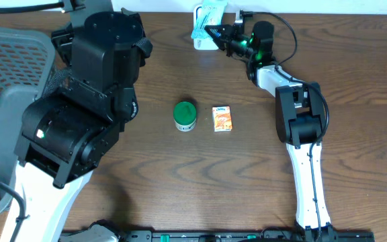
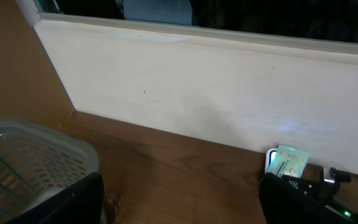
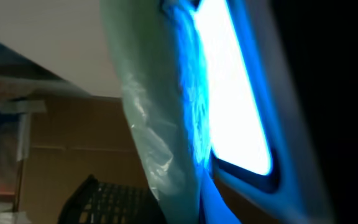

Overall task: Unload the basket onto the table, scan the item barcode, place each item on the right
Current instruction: 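Hold the mint-green pack over the scanner window with the right gripper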

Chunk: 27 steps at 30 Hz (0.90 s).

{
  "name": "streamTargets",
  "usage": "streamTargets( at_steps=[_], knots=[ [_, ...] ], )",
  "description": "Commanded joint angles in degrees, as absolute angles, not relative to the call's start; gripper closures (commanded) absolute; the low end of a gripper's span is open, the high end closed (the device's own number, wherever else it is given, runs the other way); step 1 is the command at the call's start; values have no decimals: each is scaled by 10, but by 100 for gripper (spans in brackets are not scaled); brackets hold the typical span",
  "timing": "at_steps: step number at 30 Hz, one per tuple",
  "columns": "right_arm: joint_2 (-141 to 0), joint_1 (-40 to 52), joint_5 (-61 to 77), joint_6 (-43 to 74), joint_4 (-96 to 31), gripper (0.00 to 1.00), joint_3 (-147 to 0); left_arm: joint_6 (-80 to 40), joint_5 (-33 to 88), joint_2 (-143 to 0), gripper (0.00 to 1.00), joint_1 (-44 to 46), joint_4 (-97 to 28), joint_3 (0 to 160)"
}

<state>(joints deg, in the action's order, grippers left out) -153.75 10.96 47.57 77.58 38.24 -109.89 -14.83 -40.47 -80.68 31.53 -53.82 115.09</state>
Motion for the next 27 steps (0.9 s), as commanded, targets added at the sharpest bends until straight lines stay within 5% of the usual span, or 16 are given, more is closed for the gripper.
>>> streamTargets(
  at_steps=[1, 19, 24, 27],
  knots=[
    [-1530, 110, 466, 757, 349, 99, -1107, -151, -412, -808, 20, 314, -540, 1152],
    [-1459, 115, 617, 722, 312, 98, -1107, -151, -421, -807, 20, 314, -537, 1152],
    [-1332, 119, 459, 475, -26, 98, -1107, -151, -421, -803, 20, 314, -537, 1152],
    [-1229, 136, 150, 326, -277, 98, -1107, -151, -421, -800, 20, 314, -537, 1152]
  ],
)
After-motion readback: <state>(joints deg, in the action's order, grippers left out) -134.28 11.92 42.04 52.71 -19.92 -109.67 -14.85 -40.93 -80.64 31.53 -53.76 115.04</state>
